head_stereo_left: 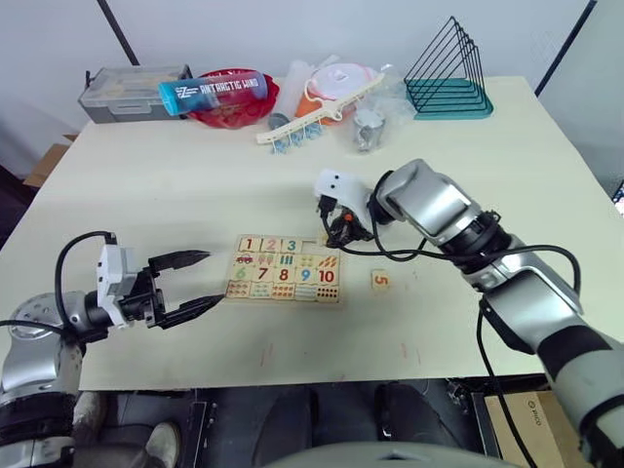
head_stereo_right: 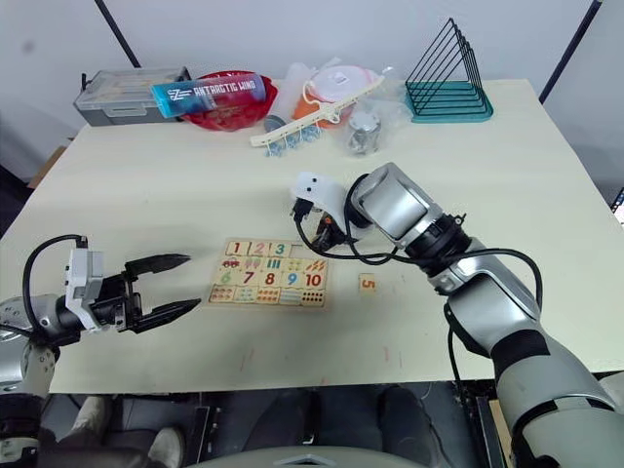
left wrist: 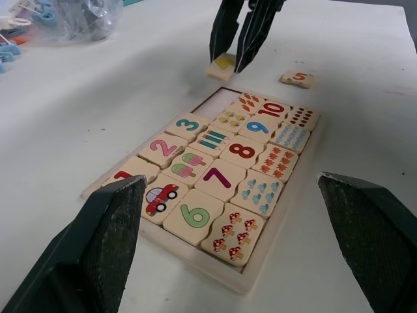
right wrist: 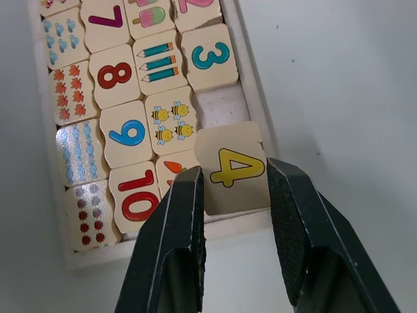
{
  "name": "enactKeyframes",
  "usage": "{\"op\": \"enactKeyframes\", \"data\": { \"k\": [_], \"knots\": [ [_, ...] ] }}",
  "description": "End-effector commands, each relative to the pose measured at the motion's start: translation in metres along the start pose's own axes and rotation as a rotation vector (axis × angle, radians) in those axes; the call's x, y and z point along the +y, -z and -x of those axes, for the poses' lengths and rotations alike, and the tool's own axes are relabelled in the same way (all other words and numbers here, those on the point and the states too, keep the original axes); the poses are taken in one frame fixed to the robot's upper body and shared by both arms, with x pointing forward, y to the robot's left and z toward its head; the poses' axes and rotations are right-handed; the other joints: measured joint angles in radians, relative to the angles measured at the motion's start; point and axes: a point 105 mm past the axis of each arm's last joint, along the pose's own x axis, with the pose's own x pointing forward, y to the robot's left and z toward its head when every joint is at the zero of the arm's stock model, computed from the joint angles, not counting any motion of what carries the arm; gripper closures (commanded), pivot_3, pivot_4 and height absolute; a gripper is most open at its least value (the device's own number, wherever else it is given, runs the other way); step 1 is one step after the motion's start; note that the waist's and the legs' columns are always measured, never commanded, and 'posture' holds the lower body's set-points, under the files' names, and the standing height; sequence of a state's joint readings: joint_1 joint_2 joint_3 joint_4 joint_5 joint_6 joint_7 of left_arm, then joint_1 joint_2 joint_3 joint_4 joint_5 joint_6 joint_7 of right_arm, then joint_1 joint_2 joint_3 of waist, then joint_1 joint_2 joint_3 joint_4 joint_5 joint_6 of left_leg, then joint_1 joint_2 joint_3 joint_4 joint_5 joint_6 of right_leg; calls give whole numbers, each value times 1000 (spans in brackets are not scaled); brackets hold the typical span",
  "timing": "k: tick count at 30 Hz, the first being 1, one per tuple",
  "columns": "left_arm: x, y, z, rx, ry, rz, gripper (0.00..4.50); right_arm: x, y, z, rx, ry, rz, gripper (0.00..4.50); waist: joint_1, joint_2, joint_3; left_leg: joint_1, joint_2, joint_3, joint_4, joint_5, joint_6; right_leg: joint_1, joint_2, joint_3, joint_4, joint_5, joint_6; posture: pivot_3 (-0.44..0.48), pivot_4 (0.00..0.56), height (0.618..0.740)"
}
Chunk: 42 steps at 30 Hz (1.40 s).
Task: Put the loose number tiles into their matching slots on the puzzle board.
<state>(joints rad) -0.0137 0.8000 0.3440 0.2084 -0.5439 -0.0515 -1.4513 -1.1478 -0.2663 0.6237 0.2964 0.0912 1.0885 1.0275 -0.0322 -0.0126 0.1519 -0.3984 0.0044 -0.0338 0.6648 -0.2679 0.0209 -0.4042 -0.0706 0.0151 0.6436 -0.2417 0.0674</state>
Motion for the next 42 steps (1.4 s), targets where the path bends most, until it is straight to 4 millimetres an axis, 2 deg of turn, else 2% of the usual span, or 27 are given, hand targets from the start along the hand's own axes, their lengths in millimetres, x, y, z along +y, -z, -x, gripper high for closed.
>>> {"op": "enactKeyframes", "data": {
  "k": [1,16,22,42],
  "knots": [
    [-2,-9,3,-11,-17,-35,0,-2,-11,-2,-3,17,20,3670,-4,0,0,0,0,0,0,0,0,0,0,0,0,0,0,0,150,740],
    [-5,-9,2,0,-44,-19,0,-3,-20,-25,-4,-6,60,3670,-9,0,0,0,0,1,-4,1,-1,-4,0,0,0,1,-1,0,150,740],
    [-5,-9,3,3,-51,-18,0,0,-18,-32,1,-23,69,3670,-10,0,0,0,0,2,-6,1,-2,-5,0,0,0,1,-2,0,150,740],
    [-6,-6,3,5,-52,-8,0,10,-26,-35,-21,-70,93,3670,-11,2,1,0,0,2,-7,1,-2,-5,0,0,0,1,-2,0,150,740]
  ]
}}
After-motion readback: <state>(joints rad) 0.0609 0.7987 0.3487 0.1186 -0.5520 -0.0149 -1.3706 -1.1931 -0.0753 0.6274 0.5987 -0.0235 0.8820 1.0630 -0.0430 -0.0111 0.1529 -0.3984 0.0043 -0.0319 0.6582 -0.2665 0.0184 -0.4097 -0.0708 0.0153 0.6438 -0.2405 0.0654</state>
